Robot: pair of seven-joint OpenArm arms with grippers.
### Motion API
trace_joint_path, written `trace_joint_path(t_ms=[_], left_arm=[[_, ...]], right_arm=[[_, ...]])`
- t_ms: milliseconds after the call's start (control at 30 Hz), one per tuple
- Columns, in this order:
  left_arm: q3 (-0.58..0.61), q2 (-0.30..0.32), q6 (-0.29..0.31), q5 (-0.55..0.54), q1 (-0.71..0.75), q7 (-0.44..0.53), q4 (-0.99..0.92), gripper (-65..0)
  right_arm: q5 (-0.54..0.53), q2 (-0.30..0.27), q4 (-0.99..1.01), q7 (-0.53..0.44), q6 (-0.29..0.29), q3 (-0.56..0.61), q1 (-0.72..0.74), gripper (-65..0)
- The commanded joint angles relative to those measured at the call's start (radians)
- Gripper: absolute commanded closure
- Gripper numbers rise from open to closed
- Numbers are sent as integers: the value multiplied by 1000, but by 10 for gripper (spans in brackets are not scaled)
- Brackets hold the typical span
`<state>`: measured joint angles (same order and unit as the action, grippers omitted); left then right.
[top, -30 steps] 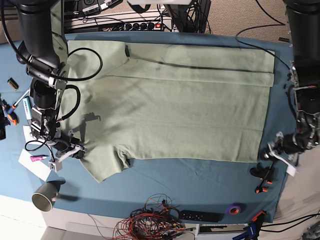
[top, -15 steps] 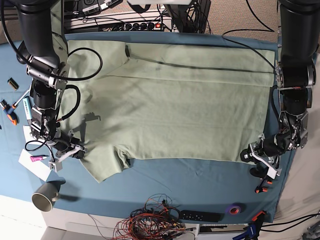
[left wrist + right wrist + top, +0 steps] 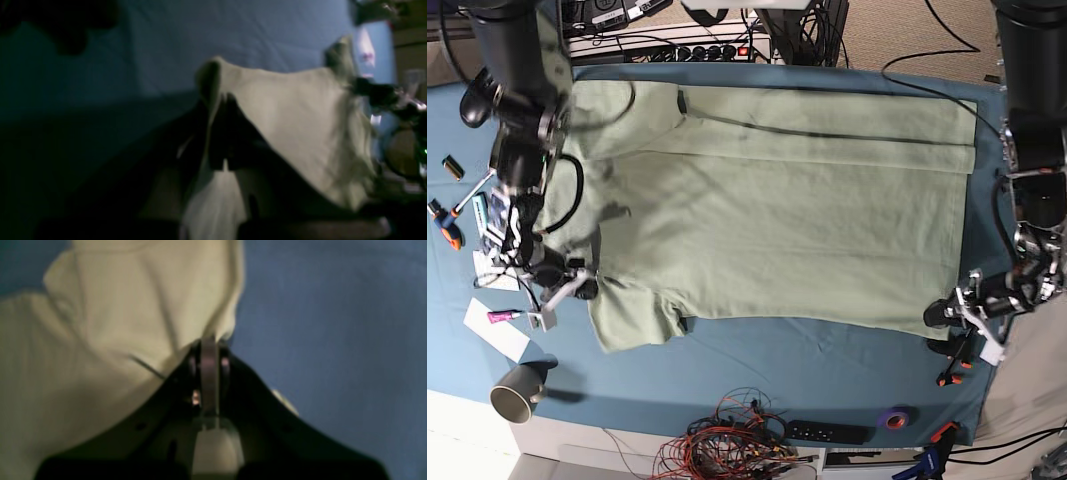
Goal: Fold the T-shirt properly
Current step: 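Lift the hem with both grippers and fold it over toward the collar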
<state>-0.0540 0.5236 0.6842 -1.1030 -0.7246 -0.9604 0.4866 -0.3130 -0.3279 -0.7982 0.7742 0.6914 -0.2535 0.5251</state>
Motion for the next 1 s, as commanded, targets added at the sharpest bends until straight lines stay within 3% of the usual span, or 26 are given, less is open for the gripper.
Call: trace_joint_path(t_ms=[0,200,333,633,967], left_arm=[[-3,23,14,-71,-29,-33,16,0],[-3,64,14,-380,9,-325,17,0],[-3,87,14,-380,58,-433,18,0],[-3,129,14,-380,194,-436,159,0],[-3,142,14,-380,313,-436,299,0]], right_arm=[[-48,-19,-81,5,7,-3,11,0],[-217,-18,-423,178,7,-3,-147,0],[-248,-18,-588,220,7,-4,-241,0],[-244,-19,-851,230,7,-4,-452,0],[-243,-19,-910,245,7,-88,-588,0]])
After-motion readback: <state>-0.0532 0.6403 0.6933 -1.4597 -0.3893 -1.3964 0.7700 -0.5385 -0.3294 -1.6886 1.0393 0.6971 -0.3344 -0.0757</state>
